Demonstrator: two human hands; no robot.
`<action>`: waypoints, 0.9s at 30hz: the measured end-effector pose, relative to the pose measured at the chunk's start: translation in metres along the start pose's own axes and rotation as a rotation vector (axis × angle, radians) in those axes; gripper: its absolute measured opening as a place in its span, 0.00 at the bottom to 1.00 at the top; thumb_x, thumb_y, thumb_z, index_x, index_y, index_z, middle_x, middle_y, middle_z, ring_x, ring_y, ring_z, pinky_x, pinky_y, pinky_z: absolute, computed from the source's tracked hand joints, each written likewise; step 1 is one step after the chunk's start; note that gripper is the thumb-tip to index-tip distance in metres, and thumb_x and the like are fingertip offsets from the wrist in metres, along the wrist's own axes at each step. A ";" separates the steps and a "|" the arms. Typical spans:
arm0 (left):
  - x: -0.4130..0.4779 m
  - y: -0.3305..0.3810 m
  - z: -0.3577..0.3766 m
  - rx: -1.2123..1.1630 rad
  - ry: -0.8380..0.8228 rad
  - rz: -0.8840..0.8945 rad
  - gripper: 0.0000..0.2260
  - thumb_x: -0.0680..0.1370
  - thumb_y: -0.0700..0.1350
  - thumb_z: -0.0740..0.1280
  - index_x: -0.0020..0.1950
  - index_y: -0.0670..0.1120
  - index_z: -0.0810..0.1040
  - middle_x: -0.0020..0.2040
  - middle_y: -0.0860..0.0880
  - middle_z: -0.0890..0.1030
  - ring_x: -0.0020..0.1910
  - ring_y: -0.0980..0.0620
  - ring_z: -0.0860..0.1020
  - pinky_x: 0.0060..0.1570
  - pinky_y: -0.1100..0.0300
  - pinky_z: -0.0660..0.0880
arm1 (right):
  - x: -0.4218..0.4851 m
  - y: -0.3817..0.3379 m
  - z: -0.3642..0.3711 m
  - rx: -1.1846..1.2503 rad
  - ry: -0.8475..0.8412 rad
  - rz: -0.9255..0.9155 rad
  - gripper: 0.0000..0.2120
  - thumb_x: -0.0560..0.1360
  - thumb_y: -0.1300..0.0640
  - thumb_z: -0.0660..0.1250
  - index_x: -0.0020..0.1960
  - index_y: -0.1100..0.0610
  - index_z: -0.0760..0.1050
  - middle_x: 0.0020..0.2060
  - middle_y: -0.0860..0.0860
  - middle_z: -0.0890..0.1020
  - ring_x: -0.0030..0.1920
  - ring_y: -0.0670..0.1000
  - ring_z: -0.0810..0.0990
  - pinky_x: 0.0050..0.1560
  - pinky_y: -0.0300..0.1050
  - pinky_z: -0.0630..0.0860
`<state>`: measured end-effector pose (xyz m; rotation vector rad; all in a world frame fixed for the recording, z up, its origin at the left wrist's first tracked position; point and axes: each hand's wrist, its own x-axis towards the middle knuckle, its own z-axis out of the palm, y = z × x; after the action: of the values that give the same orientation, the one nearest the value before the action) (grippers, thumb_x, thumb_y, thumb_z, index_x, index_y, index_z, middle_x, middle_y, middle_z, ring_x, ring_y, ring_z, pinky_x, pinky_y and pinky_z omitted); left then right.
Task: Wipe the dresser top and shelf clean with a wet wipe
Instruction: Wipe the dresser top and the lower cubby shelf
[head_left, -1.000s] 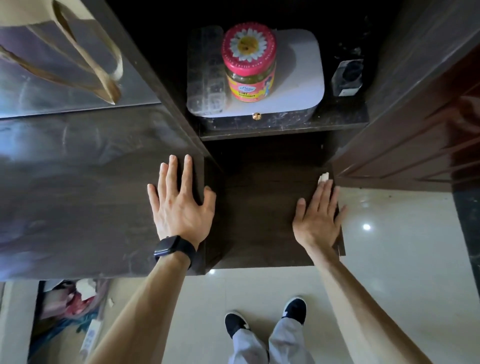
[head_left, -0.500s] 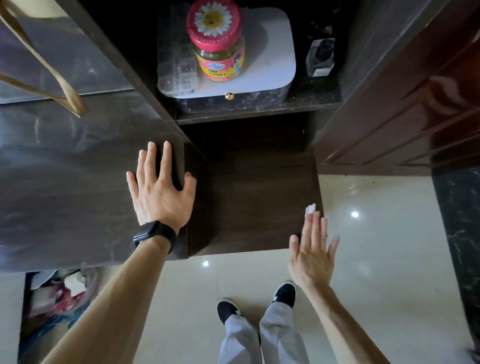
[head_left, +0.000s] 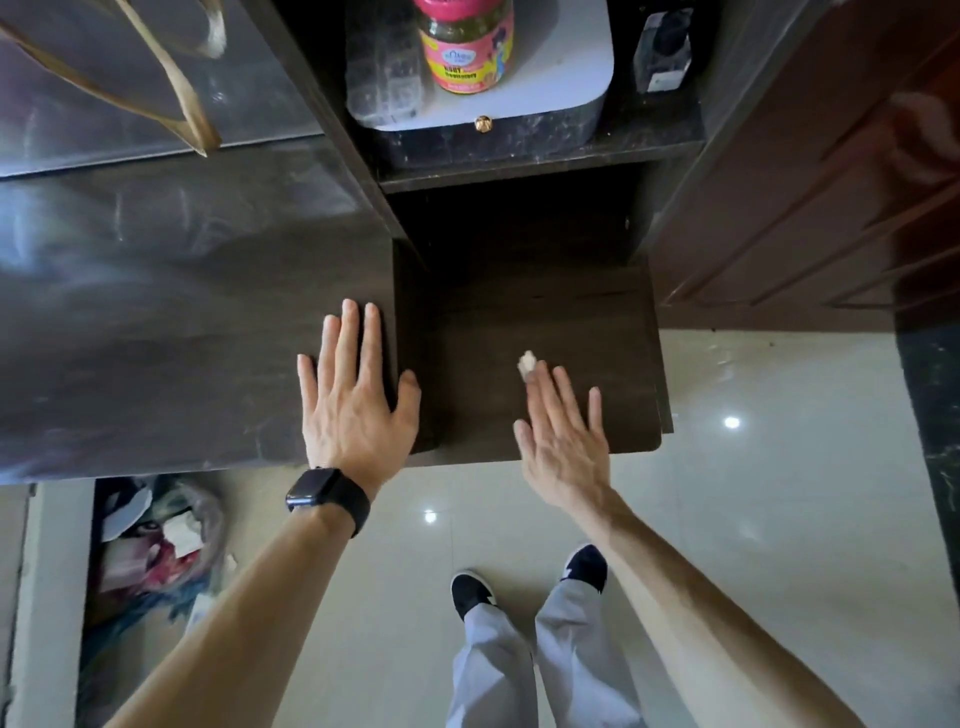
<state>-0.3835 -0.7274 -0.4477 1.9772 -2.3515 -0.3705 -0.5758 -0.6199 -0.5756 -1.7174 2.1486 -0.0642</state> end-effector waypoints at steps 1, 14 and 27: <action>-0.007 -0.001 0.002 0.010 -0.001 0.003 0.31 0.81 0.55 0.56 0.81 0.52 0.47 0.81 0.51 0.45 0.80 0.51 0.42 0.77 0.44 0.43 | 0.012 0.018 -0.008 0.005 0.011 0.114 0.30 0.84 0.44 0.44 0.81 0.54 0.43 0.81 0.48 0.45 0.80 0.49 0.40 0.78 0.62 0.44; -0.009 -0.006 0.005 0.011 0.072 -0.024 0.31 0.79 0.53 0.60 0.81 0.52 0.54 0.81 0.51 0.53 0.80 0.51 0.48 0.78 0.48 0.45 | -0.016 0.074 -0.018 0.159 0.048 0.325 0.28 0.84 0.48 0.44 0.81 0.58 0.47 0.81 0.53 0.51 0.79 0.58 0.54 0.74 0.63 0.60; -0.010 0.001 -0.005 0.026 0.002 -0.034 0.32 0.78 0.54 0.57 0.81 0.52 0.51 0.81 0.53 0.50 0.80 0.52 0.45 0.78 0.47 0.45 | -0.089 0.051 -0.050 0.303 -0.192 0.302 0.41 0.72 0.73 0.55 0.81 0.56 0.45 0.81 0.48 0.49 0.71 0.55 0.72 0.60 0.45 0.77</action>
<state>-0.3815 -0.7180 -0.4417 2.0303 -2.3363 -0.3408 -0.6240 -0.5332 -0.5191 -1.1724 2.1041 -0.1297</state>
